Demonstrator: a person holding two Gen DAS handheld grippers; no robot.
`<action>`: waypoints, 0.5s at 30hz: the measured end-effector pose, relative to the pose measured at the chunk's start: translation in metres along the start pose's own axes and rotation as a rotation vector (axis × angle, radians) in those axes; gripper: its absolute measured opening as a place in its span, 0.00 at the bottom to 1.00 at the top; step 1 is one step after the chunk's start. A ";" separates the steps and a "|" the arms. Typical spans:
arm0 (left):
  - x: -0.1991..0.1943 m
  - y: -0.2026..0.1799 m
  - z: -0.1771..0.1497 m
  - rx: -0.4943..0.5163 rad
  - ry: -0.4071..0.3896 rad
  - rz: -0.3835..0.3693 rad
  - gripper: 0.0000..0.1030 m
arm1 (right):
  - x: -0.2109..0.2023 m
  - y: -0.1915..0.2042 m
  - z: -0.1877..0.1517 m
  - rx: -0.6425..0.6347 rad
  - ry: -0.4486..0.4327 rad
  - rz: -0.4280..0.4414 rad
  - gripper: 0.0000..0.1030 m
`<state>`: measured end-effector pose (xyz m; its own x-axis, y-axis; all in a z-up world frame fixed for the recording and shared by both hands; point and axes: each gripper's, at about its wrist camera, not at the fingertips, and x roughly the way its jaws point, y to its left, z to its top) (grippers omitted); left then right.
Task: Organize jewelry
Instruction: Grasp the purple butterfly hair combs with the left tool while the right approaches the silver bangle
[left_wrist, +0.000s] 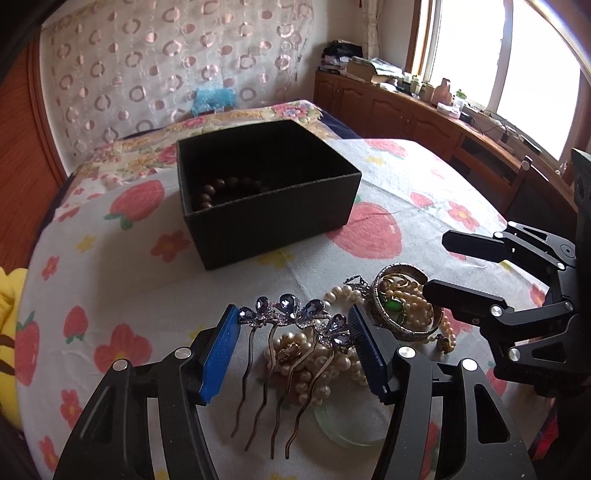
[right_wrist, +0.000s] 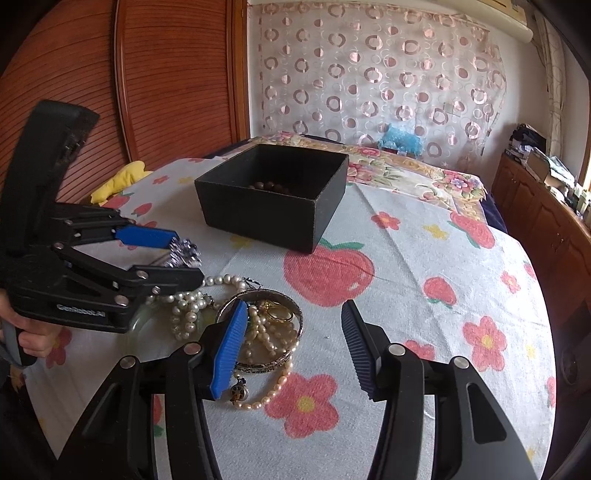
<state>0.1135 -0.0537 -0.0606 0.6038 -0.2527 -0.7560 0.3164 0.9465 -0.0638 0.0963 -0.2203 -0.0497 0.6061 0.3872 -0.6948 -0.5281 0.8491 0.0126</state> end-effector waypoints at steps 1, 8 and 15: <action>-0.003 0.000 -0.001 -0.002 -0.009 0.002 0.56 | 0.000 0.001 0.000 -0.009 0.002 0.005 0.54; -0.022 0.001 -0.005 -0.020 -0.069 0.012 0.56 | 0.004 0.012 0.001 -0.021 0.025 0.046 0.73; -0.040 0.005 -0.009 -0.046 -0.117 0.006 0.56 | 0.018 0.012 0.007 -0.018 0.080 0.063 0.73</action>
<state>0.0839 -0.0367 -0.0367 0.6877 -0.2659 -0.6756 0.2799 0.9557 -0.0912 0.1051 -0.2006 -0.0576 0.5223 0.4086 -0.7485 -0.5743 0.8174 0.0455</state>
